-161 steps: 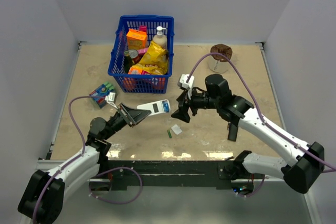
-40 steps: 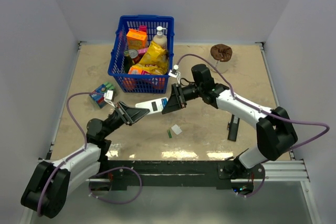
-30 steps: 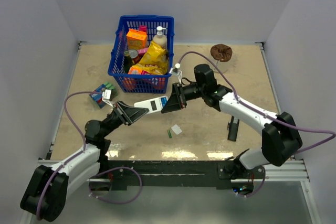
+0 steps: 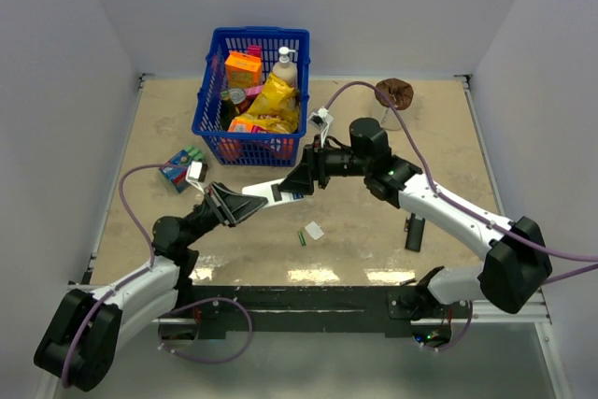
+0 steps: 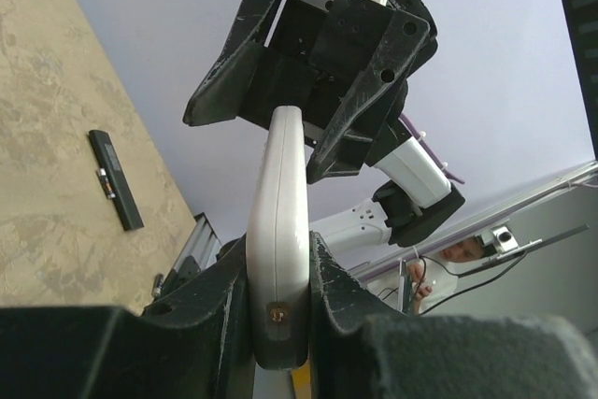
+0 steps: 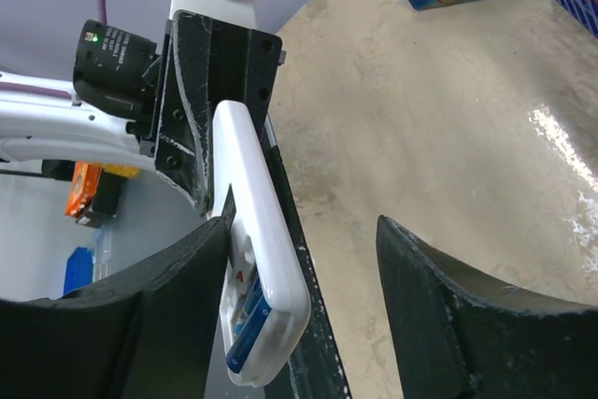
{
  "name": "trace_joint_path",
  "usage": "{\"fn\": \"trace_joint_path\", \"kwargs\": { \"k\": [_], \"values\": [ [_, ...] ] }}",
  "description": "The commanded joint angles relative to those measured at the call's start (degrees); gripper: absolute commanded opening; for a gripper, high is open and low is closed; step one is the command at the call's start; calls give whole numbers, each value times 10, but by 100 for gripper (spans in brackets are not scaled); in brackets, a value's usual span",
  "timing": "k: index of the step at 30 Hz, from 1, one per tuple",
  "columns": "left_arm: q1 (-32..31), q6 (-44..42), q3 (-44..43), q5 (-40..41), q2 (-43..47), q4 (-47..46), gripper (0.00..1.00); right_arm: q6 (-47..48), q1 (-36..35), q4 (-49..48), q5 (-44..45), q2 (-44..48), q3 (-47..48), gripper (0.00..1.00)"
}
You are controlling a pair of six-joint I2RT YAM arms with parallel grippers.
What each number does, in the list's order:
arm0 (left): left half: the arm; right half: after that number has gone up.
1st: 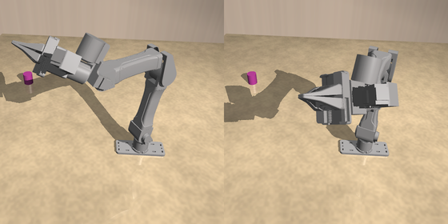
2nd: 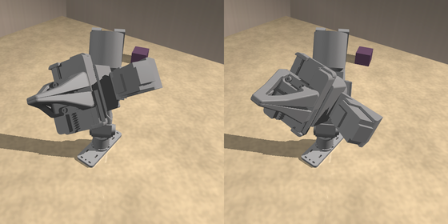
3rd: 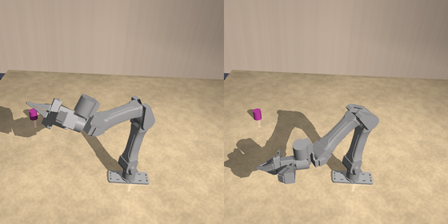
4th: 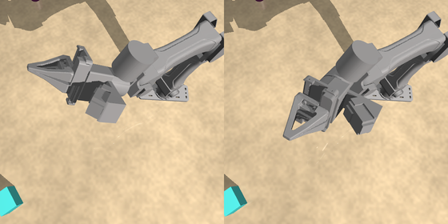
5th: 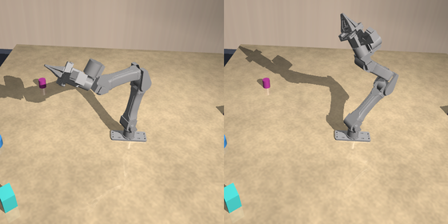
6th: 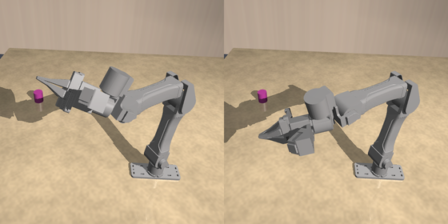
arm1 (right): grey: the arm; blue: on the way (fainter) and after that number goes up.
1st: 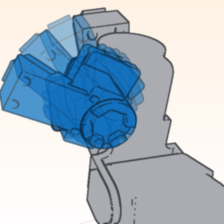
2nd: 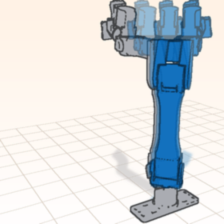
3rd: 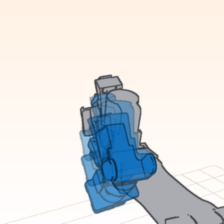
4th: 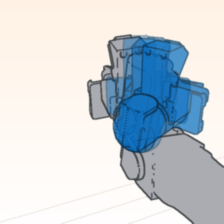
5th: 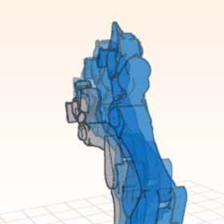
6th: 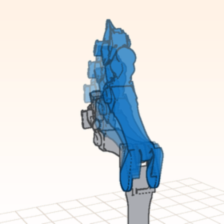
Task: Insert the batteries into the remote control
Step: Load the battery into the remote control.
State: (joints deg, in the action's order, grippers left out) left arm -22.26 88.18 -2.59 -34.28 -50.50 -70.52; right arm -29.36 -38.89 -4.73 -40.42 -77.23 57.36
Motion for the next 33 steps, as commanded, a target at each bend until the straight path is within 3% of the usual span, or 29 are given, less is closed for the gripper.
{"fn": "trace_joint_path", "kwargs": {
  "k": [1, 10, 23, 33],
  "values": [
    [-5, -27, 12, -1, 30, -161, 0, 35, 4, 45, 38, 23, 29, 68],
    [-4, -50, 5, 3, 35, -114, 0, 41, 13, 96, 58, 70, 45, 70],
    [-4, -59, -6, 4, 46, -91, 0, 20, 14, 80, -10, 99, -6, 67],
    [-4, -64, -11, 5, 61, -72, 0, 13, 15, 62, -28, 102, -25, 56]
  ]
}}
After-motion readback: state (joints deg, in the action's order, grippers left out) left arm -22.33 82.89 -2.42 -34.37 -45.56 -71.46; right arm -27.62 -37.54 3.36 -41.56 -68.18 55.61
